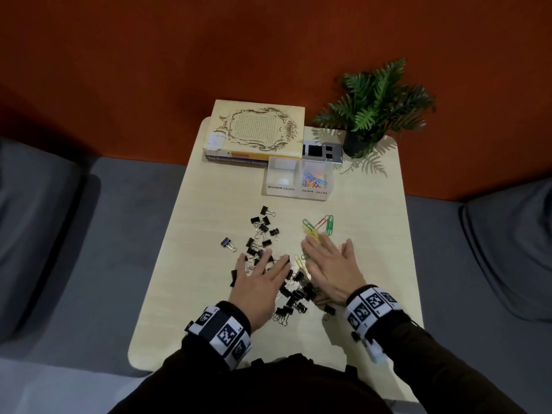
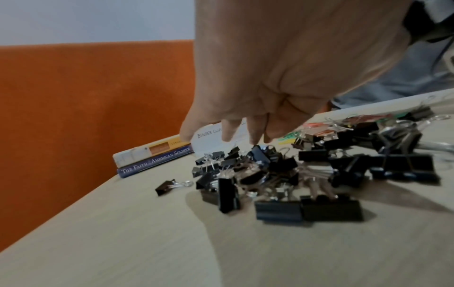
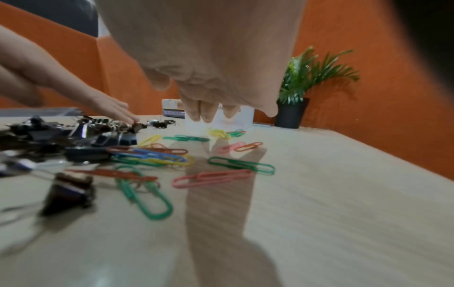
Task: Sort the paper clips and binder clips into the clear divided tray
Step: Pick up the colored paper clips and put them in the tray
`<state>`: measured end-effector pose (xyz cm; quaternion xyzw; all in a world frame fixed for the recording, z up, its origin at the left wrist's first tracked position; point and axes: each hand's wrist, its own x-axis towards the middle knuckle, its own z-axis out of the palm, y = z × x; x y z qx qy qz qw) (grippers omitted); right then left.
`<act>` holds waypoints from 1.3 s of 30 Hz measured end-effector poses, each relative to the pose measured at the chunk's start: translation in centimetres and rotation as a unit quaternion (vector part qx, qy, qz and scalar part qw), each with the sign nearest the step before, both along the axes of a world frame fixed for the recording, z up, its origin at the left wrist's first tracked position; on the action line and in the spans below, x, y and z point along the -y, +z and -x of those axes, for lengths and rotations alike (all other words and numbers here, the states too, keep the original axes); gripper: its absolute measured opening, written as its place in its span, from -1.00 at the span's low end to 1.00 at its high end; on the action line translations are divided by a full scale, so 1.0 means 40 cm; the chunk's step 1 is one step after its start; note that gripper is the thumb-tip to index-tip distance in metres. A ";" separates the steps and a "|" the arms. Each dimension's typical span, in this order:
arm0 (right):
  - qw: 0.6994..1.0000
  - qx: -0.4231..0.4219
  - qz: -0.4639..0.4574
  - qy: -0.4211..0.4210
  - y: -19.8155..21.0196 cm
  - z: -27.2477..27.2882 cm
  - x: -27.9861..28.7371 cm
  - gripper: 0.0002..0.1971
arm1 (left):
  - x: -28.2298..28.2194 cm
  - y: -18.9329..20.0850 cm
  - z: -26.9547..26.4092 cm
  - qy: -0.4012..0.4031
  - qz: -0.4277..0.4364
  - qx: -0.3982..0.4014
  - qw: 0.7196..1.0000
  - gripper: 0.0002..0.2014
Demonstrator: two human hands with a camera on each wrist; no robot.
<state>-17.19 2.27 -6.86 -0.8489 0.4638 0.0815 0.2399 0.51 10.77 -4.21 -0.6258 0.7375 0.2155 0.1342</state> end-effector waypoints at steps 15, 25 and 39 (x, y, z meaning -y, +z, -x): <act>0.999 0.027 0.000 -0.025 0.023 0.105 -0.023 -0.36 | -0.037 -0.009 -0.001 -0.069 0.027 0.002 0.997 -0.23; 0.999 -0.012 -0.028 0.039 0.000 0.127 -0.132 -0.42 | -0.048 -0.005 0.052 -0.134 0.019 -0.004 0.991 -0.28; 0.986 -0.030 -0.008 -0.165 0.044 0.092 0.061 -0.47 | 0.308 0.008 0.135 -0.117 0.086 -0.014 0.989 -0.38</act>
